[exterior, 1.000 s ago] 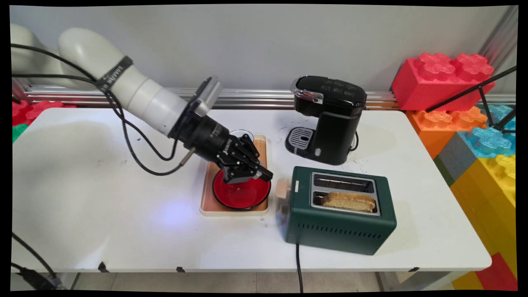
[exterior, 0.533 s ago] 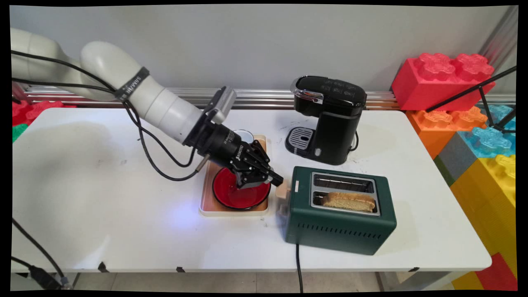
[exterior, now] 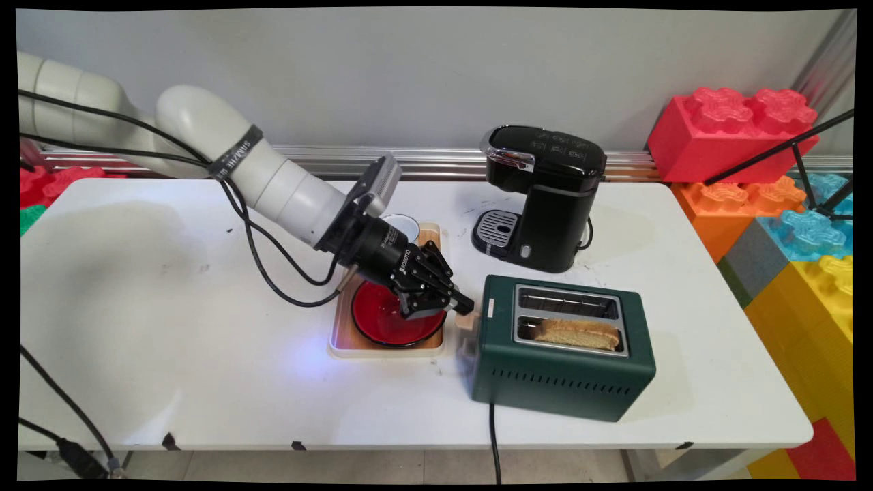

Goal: Press the toaster switch

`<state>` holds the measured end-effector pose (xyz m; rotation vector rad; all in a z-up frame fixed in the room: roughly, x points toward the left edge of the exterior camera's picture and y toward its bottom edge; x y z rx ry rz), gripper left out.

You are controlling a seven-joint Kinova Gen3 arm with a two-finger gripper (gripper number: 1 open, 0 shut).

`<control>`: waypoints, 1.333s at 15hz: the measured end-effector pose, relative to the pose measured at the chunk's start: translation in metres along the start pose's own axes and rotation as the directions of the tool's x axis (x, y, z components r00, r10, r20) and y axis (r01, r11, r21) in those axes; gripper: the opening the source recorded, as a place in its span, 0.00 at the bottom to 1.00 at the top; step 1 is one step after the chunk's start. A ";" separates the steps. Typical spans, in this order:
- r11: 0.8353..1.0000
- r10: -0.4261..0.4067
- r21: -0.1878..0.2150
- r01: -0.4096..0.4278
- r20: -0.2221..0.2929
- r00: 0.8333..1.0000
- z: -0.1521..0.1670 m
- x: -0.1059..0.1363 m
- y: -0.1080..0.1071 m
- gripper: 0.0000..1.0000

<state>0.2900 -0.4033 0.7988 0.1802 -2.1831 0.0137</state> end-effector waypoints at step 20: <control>1.000 -0.009 -0.016 0.010 0.037 0.999 0.026 -0.027 -0.004 0.00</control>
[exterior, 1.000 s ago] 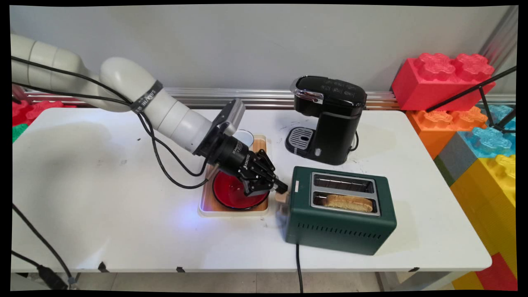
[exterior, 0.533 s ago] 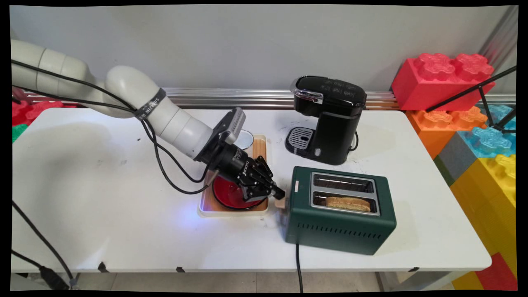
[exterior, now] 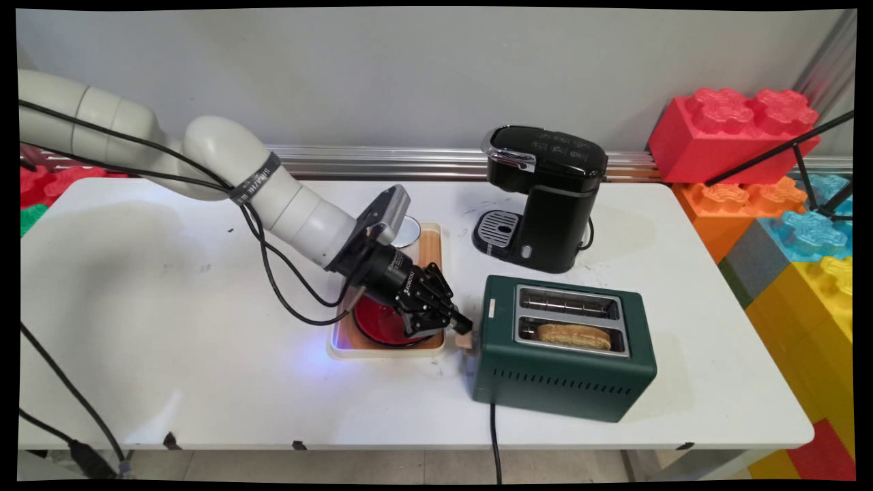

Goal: Press the toaster switch

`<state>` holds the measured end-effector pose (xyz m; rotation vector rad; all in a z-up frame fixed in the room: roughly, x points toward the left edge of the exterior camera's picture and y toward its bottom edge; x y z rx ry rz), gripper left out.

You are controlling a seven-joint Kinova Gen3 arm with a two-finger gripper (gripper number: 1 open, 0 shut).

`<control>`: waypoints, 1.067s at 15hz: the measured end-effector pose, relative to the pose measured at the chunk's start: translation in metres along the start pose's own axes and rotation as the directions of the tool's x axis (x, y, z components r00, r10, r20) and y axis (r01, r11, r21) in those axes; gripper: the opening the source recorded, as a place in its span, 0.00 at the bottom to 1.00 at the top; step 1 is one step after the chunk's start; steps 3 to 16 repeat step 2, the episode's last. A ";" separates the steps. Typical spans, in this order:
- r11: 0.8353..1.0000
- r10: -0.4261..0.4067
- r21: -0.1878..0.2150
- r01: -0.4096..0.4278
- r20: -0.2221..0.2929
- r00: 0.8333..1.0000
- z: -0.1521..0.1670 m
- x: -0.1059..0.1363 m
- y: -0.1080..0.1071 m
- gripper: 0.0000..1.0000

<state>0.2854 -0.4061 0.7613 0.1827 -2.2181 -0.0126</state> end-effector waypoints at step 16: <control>1.000 -0.001 0.000 0.001 0.003 1.000 0.000 -0.001 0.000 0.00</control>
